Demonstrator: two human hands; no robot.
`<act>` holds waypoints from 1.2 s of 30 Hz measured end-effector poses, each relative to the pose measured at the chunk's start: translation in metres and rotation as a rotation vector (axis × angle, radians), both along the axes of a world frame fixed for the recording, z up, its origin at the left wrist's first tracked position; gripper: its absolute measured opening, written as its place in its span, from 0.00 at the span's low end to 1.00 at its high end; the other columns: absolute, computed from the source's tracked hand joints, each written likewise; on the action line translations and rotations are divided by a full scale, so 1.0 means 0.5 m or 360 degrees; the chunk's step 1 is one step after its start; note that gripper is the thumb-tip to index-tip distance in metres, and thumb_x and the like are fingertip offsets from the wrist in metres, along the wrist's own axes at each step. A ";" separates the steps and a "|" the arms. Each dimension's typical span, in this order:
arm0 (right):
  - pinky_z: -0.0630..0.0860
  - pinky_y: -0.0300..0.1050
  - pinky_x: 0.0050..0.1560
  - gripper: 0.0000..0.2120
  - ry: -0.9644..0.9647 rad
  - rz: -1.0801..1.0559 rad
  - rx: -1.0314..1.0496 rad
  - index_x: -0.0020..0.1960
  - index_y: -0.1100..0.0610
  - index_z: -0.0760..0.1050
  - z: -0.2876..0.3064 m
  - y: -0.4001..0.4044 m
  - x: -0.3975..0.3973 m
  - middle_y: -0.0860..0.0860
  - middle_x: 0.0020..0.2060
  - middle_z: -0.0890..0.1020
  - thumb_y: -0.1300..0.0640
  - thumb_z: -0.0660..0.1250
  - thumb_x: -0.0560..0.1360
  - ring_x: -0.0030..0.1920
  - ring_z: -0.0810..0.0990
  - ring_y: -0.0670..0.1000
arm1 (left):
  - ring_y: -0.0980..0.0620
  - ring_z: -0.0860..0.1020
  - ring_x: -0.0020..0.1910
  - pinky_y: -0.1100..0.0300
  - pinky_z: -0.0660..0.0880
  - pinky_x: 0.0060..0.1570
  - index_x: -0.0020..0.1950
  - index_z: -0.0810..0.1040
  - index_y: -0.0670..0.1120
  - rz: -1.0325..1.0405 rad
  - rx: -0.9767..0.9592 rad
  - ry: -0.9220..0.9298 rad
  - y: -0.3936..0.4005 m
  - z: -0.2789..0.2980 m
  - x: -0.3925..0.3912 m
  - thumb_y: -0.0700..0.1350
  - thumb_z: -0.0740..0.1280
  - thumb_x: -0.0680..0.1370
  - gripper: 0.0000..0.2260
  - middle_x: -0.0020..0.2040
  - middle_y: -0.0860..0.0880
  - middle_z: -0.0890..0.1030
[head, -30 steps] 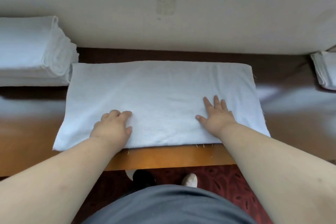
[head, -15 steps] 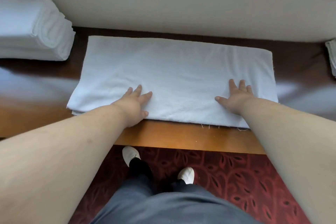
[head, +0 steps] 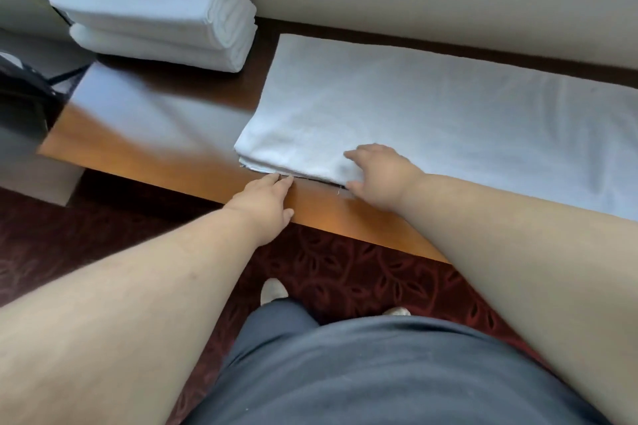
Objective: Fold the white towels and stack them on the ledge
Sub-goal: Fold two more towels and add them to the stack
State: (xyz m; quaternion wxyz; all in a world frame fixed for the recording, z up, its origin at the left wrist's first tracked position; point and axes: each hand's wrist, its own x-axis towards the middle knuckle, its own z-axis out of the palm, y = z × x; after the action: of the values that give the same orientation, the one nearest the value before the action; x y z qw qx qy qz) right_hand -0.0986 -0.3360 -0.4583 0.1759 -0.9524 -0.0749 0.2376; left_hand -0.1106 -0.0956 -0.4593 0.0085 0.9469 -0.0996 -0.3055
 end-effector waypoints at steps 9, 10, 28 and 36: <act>0.72 0.52 0.62 0.22 -0.0117 -0.0044 0.0027 0.71 0.47 0.70 0.013 0.229 0.075 0.49 0.64 0.74 0.45 0.65 0.78 0.67 0.70 0.54 | 0.45 0.68 0.66 0.51 0.69 0.63 0.69 0.71 0.51 0.0104 -0.0275 -0.0382 0.119 -0.017 0.084 0.48 0.61 0.78 0.18 0.67 0.48 0.71; 0.73 0.52 0.61 0.22 -0.0119 -0.0065 0.0001 0.70 0.48 0.71 0.010 0.250 0.080 0.50 0.63 0.74 0.46 0.65 0.78 0.66 0.70 0.54 | 0.46 0.67 0.67 0.51 0.68 0.64 0.70 0.70 0.51 0.0050 -0.0308 -0.0294 0.135 -0.022 0.086 0.48 0.61 0.79 0.19 0.69 0.48 0.69; 0.71 0.48 0.56 0.16 -0.0251 -0.0199 -0.0047 0.61 0.50 0.76 -0.027 0.333 0.086 0.49 0.52 0.78 0.57 0.58 0.77 0.57 0.73 0.54 | 0.46 0.68 0.64 0.53 0.68 0.63 0.67 0.69 0.48 -0.0768 -0.0347 -0.0467 0.234 -0.060 0.156 0.49 0.58 0.79 0.17 0.67 0.50 0.70; 0.71 0.51 0.63 0.16 -0.0127 -0.0141 0.0046 0.68 0.46 0.75 -0.033 0.342 0.088 0.48 0.60 0.78 0.52 0.57 0.83 0.61 0.73 0.54 | 0.54 0.77 0.45 0.60 0.69 0.42 0.67 0.72 0.54 0.0756 -0.1042 0.0088 0.174 -0.026 0.245 0.52 0.58 0.80 0.16 0.52 0.53 0.79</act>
State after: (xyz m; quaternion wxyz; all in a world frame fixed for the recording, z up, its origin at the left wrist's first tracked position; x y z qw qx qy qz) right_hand -0.0547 -0.1651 -0.4749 0.1969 -0.9608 -0.0429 0.1903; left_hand 0.0117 -0.0087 -0.4721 0.3825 0.8823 0.0303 -0.2725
